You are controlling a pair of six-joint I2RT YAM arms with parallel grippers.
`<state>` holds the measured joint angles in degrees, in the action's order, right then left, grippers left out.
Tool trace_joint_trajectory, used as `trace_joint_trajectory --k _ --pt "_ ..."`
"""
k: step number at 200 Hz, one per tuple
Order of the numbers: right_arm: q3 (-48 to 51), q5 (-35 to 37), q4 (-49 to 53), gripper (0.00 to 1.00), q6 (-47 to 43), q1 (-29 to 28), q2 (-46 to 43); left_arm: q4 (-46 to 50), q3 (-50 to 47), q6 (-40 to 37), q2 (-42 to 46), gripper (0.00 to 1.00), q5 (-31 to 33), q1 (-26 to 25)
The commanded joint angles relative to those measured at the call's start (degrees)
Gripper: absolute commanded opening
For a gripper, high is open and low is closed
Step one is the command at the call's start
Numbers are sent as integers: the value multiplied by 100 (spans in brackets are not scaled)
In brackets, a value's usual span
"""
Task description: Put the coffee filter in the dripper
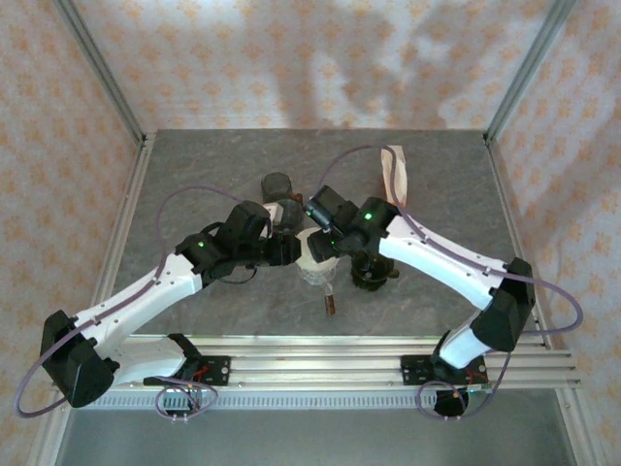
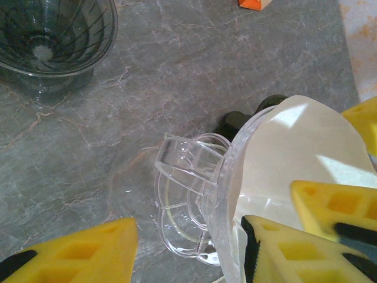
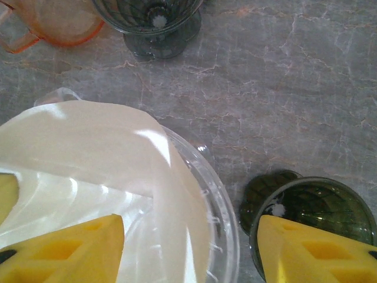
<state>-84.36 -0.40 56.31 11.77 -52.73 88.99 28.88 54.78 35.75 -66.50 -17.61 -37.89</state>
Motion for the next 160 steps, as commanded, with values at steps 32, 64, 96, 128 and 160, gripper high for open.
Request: trace_joint_trajectory --k 32,64,96,128,160 --pt "-31 264 4 62 98 11 384 -136 -69 29 67 50 -28 -43" --pt "0 311 -14 62 156 17 519 -146 -73 31 32 50 -47 -49" --pt "46 405 28 62 141 18 612 -153 -73 29 -11 50 -61 -51" --pt "128 435 -23 62 143 19 656 -181 -81 46 -12 50 -71 -52" --pt "250 378 -135 62 176 17 694 -181 -89 46 -21 50 -78 -61"
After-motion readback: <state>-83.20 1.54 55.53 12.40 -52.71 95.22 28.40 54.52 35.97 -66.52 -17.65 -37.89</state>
